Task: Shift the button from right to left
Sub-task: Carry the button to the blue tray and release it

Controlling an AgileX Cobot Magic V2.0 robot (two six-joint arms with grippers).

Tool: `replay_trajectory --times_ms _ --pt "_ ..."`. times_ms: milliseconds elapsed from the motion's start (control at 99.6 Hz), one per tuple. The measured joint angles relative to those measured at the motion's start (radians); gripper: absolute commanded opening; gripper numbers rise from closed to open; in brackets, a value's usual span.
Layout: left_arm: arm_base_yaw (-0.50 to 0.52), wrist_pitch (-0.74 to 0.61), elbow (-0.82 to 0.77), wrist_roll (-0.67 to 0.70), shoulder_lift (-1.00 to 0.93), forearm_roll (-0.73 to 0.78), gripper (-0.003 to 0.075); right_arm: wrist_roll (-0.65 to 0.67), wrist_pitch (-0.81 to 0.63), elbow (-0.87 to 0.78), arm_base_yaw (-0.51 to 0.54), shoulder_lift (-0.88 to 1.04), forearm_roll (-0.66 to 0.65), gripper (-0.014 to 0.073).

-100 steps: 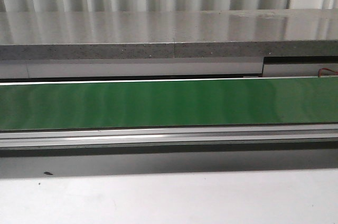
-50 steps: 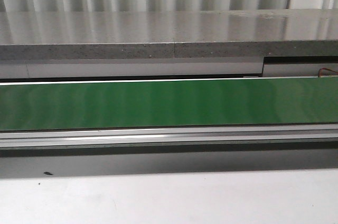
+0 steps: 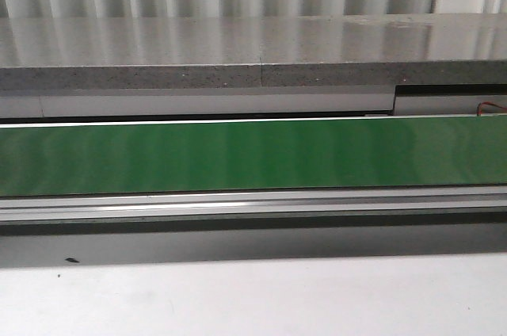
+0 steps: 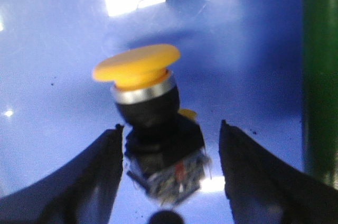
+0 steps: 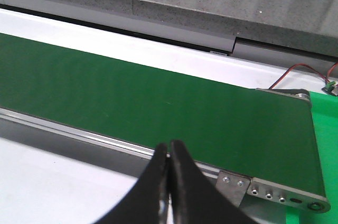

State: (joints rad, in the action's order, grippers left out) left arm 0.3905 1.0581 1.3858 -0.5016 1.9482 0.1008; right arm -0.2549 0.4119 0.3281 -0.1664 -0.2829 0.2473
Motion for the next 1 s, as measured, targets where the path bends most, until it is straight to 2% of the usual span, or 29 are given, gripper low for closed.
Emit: replay_trajectory --times_ms 141,241,432,532,643,823,874,944,1004 --pt "0.000 0.028 0.026 0.000 0.000 0.000 0.0426 0.000 0.000 0.000 0.000 0.000 0.000 -0.0068" --pt "0.000 0.046 0.054 0.000 -0.003 -0.014 0.0372 0.000 0.000 0.000 0.000 0.000 0.000 -0.0068" --pt "0.000 0.023 0.068 0.091 -0.088 -0.058 0.0160 0.000 0.000 0.000 0.000 0.000 0.000 -0.0068" --pt "-0.010 0.010 0.069 0.165 -0.151 -0.063 0.0078 0.000 0.000 0.000 0.000 0.000 0.000 -0.0068" --pt "-0.042 -0.002 0.069 0.248 -0.209 -0.063 0.0064 0.000 0.000 0.000 0.000 0.000 0.000 -0.0068" --pt "-0.149 -0.051 0.055 0.300 -0.297 -0.082 0.0060 0.000 0.000 0.000 0.000 0.000 0.000 -0.0068" --pt "-0.183 -0.065 0.044 0.308 -0.318 -0.101 0.0043 0.000 0.000 0.000 0.000 0.000 0.000 -0.0068" --pt "-0.234 -0.072 0.032 0.315 -0.345 -0.128 -0.0021 0.000 0.000 0.000 0.000 0.000 0.000 -0.0068" --pt "-0.278 -0.078 0.020 0.316 -0.367 -0.150 -0.0021 0.000 0.000 0.000 0.000 0.000 0.000 -0.0068"
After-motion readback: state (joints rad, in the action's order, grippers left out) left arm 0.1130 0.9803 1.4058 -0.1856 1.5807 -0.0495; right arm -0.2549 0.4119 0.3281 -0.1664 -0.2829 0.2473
